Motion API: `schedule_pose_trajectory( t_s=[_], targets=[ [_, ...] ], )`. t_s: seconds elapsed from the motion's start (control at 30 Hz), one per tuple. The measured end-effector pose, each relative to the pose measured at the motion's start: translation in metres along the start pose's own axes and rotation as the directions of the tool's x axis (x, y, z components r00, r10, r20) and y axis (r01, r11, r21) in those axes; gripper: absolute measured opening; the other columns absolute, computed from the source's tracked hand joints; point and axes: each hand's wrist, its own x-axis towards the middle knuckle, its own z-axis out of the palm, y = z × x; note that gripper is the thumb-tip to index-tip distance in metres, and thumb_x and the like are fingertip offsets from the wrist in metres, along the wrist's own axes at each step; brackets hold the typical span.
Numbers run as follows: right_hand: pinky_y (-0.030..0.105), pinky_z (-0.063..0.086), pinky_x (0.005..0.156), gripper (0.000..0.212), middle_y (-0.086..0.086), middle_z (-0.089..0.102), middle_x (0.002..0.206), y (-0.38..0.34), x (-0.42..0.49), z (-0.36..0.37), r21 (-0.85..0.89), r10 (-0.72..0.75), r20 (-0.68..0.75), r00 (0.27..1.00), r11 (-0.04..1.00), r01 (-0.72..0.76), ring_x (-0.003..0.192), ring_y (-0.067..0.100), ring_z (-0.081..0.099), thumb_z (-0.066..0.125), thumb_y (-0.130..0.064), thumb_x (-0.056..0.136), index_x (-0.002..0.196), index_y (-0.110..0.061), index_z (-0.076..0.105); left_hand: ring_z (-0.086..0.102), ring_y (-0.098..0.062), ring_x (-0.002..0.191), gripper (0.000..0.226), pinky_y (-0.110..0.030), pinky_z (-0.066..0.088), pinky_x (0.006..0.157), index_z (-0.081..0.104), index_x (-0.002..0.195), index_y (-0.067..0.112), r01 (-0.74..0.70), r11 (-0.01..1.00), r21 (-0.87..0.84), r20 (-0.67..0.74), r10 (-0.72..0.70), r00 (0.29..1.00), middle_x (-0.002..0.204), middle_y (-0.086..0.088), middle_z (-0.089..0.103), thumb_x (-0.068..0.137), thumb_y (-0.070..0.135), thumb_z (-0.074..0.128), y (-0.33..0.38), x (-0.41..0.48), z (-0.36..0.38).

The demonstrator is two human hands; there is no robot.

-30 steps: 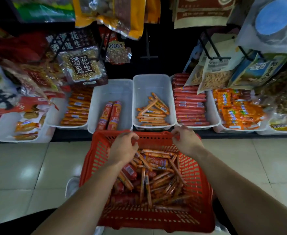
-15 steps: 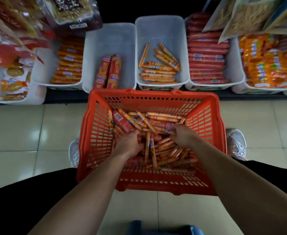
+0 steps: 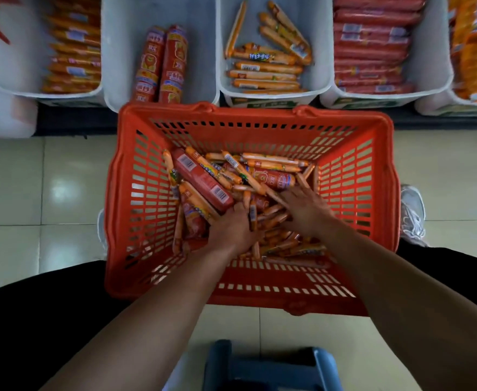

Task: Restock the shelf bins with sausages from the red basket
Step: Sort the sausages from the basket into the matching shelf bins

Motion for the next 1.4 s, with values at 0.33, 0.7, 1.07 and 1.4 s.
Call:
schedule_pose_trajectory(
  t_s=[0.33,0.7,1.07,1.4],
  targets=[
    [0.049,0.037,0.11,0.048,0.001,0.048,0.138,-0.007,0.0,-0.009,-0.174,-0.11,0.089,0.99,0.977,0.125,0.133,0.027,0.042,0.064,-0.034,0.09,0.135,-0.024,0.052,0.054,-0.033,0.114,0.047,-0.046,0.047,0.092,0.044,0.124,0.011,-0.118,0.981,0.153,0.086,0.106,0.991,0.123,-0.012,0.053,0.088,0.027,0.068,-0.012,-0.002,0.003],
    [0.043,0.046,0.099,0.042,0.006,0.062,0.125,-0.001,-0.002,-0.02,-0.116,-0.111,0.03,0.993,0.987,0.114,0.117,0.025,0.056,0.063,-0.042,0.092,0.131,-0.03,0.053,0.06,-0.026,0.098,0.022,-0.045,0.052,0.085,0.053,0.114,0.015,-0.085,0.993,-0.085,0.136,0.096,0.986,0.109,-0.006,0.06,0.096,0.025,0.06,-0.02,-0.004,-0.002],
    [0.031,0.042,0.09,0.05,0.007,0.06,0.127,-0.019,-0.019,-0.063,0.431,-0.026,0.022,0.999,0.902,0.013,0.114,0.022,0.056,0.064,-0.043,0.094,0.133,-0.015,0.052,0.072,-0.014,0.078,0.031,-0.033,0.057,0.064,0.045,0.133,0.014,0.016,0.973,-0.229,0.195,0.029,0.98,0.105,-0.004,0.07,0.104,0.023,0.05,-0.018,-0.018,-0.095],
    [0.02,0.043,0.06,0.01,-0.009,0.065,0.084,-0.028,-0.075,-0.179,0.477,-0.056,-0.196,0.979,0.867,0.145,0.073,0.006,0.062,0.07,-0.035,0.092,0.093,-0.029,0.062,0.064,-0.012,0.078,0.027,-0.03,0.05,0.066,0.057,0.123,0.021,-0.183,0.96,-0.213,-0.154,0.152,0.976,0.093,0.004,0.068,0.097,0.024,0.063,0.009,-0.053,-0.201]
  ],
)
